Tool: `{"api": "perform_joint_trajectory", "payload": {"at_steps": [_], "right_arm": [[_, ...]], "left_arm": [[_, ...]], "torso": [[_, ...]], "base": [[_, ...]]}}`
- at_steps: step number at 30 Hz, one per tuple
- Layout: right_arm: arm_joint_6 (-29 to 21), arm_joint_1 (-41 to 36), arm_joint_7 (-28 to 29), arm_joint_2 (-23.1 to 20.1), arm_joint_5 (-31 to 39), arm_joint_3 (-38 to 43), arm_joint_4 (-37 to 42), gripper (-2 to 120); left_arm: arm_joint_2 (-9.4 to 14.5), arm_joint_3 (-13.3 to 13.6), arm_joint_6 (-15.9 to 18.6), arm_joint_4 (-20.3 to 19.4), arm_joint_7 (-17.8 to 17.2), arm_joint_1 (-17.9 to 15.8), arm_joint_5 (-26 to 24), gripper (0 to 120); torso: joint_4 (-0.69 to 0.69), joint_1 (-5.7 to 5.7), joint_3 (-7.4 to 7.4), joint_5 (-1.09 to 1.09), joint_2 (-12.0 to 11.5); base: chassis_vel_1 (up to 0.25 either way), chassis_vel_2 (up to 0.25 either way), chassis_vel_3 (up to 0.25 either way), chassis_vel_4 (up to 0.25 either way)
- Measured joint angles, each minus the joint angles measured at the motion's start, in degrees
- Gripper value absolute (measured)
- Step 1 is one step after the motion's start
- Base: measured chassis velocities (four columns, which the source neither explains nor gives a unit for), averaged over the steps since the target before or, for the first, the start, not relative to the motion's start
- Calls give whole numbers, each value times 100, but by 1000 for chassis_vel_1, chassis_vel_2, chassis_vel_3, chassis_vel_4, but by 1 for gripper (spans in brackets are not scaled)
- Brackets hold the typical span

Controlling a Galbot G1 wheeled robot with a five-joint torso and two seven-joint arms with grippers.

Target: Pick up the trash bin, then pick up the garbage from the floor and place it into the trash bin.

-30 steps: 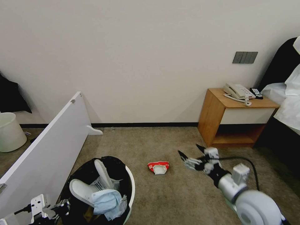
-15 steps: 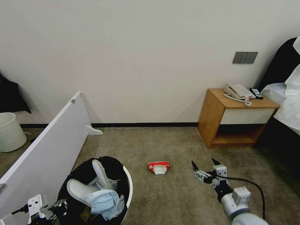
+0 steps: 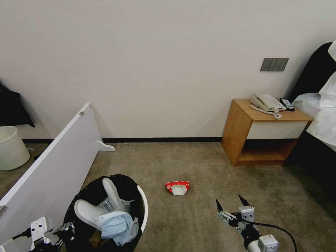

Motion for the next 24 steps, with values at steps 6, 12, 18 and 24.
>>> {"api": "perform_joint_trajectory", "payload": {"at_steps": [6,12,18,24], "right_arm": [[111,-128,-70,130,-58,-19,-94,100],[160,-157,-141,140,-56,-25,-111,100],[170,-185,-173,131,-34,-18,-123,100],[192,-196,-222,136,-22,-5,-131,100]], "left_arm": [[-14,26,-12,0,13,-5,37,2],[-4,53,-13,0,16,-13,40,2],[-5,64,-16,0,35,15,60,2],[15,65,-16,0,36,7,57,2]], "torso": [[0,0,0,1,0],[0,0,0,1,0],[0,0,0,0,0],[0,0,-1,0,0]], "base": [[0,0,0,0],[0,0,0,0],[0,0,0,0],[-52,50,56,-40]]}}
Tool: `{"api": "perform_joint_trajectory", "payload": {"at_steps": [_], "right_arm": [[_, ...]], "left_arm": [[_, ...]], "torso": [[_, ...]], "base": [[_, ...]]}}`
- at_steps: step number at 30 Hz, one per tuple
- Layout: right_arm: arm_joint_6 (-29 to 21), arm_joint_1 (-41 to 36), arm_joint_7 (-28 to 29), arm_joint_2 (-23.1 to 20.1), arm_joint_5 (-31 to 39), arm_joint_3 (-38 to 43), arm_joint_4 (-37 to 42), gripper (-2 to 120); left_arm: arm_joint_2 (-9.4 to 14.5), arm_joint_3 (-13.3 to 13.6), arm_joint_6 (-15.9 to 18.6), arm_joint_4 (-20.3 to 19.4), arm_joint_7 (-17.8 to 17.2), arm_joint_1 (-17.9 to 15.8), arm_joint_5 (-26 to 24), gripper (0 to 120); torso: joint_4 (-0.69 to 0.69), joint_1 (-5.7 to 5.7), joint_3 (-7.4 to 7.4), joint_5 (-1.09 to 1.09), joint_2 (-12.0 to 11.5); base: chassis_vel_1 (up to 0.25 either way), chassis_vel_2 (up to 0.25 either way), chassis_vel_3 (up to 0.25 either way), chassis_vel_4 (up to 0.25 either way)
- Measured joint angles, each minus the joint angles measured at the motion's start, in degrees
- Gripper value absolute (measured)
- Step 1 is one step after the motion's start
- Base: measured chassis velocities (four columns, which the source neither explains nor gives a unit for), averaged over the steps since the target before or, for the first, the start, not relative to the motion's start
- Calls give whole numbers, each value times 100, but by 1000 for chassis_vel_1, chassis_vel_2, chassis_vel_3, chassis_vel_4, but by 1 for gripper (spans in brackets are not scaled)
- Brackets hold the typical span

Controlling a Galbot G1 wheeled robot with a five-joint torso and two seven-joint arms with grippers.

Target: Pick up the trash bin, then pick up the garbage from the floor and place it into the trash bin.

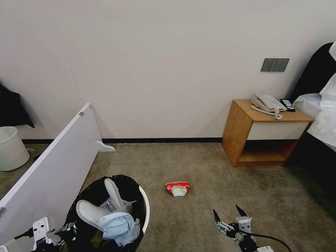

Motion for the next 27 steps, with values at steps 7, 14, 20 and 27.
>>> {"api": "perform_joint_trajectory", "payload": {"at_steps": [7,14,20,27], "right_arm": [[1,-5,-5,-3,7,23,0,100],[1,3,-12,-5,23,28,-12,100],[1,6,-18,-23,49,31,-16,100],[1,12,-46,-29,50,36,-16,100]], "left_arm": [[3,4,0,0,3,-10,-2,2],[1,5,0,0,6,-12,-3,2],[-11,11,-2,0,15,-15,-4,2],[-16,13,-5,0,18,-17,-4,2]], "torso": [[0,0,1,0,0],[-1,0,0,0,0],[0,0,0,0,0],[0,0,0,0,0]], "base": [[-99,102,99,-102],[-84,74,60,-74],[-84,76,84,-76],[-91,106,87,-101]]}}
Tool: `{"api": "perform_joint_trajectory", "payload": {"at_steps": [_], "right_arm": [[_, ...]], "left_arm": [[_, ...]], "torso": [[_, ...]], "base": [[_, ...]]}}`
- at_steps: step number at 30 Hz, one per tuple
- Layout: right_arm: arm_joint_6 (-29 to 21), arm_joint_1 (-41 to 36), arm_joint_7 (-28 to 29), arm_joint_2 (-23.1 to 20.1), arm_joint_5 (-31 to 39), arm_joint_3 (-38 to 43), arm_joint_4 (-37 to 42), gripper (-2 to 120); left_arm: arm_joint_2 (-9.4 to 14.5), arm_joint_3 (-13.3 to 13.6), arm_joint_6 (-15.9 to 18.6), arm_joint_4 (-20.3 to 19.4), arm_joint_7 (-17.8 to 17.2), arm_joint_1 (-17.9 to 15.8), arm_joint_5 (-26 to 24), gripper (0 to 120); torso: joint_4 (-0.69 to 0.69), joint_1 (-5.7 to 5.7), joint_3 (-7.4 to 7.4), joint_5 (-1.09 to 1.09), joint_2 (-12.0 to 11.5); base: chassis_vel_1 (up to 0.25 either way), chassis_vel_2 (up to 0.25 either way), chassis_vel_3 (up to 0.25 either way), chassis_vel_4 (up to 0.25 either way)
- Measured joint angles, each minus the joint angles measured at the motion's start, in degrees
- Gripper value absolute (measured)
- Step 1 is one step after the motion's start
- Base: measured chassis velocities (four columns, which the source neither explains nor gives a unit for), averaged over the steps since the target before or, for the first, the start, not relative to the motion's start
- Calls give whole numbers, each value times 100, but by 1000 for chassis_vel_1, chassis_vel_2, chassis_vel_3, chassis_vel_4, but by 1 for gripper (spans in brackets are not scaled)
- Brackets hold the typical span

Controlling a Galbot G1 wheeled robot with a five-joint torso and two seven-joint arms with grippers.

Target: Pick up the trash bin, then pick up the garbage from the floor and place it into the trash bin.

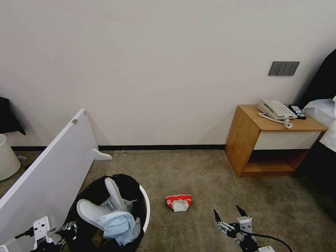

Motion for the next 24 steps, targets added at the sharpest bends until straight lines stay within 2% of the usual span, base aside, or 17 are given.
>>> {"api": "perform_joint_trajectory", "payload": {"at_steps": [24], "right_arm": [[61,50,-141,-24,-165,-40,-18,100]], "left_arm": [[23,-58,-8,0,7,26,-23,2]], "torso": [[1,0,0,1,0]], "base": [[-85,81,81,-79]]}}
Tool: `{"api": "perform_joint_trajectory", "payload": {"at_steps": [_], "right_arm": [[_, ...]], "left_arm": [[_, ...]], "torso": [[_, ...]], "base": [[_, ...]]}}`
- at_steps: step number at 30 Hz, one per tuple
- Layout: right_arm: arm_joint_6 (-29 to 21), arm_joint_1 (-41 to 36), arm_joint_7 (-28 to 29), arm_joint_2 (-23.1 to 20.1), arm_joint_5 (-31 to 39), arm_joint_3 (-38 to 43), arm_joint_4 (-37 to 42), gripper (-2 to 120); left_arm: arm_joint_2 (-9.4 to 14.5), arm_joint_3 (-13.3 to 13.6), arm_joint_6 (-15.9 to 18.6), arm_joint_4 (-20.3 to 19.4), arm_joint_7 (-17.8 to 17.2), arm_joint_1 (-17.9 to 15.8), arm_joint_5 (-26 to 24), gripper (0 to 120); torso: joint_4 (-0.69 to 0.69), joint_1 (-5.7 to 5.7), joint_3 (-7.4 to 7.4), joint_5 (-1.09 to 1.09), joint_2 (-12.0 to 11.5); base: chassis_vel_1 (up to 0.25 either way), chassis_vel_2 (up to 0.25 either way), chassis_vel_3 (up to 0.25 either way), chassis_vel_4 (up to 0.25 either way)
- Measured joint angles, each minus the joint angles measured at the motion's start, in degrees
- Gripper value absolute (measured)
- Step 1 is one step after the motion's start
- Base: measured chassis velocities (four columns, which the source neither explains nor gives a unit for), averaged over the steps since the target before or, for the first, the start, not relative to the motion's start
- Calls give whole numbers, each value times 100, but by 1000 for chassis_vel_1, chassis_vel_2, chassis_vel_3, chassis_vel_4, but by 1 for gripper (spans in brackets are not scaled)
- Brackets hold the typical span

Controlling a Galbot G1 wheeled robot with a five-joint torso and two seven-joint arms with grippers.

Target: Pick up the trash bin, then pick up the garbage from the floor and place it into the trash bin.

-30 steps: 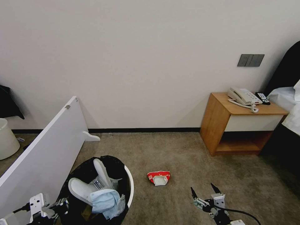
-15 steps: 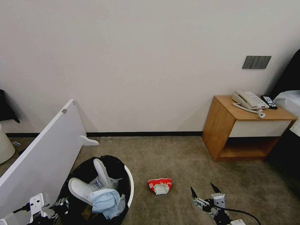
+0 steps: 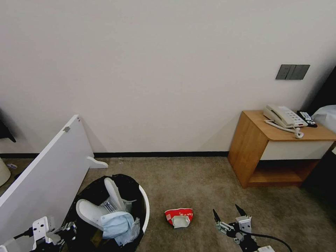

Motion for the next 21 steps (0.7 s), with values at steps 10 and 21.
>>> {"api": "perform_joint_trajectory", "payload": {"at_steps": [10,21], "right_arm": [[-105,86,-81,-147,0,-28,-25,100],[-348,198,-369,-365,44,-42,-57,100]], "left_arm": [[0,-29,0,0,-8,13,-25,2],[-18,-32,0,0,-14,50,-20,2]], "torso": [[-1,0,-1,0,0],[-1,0,-1,-1,0]], "base": [[0,0,0,0],[0,0,0,0]]}}
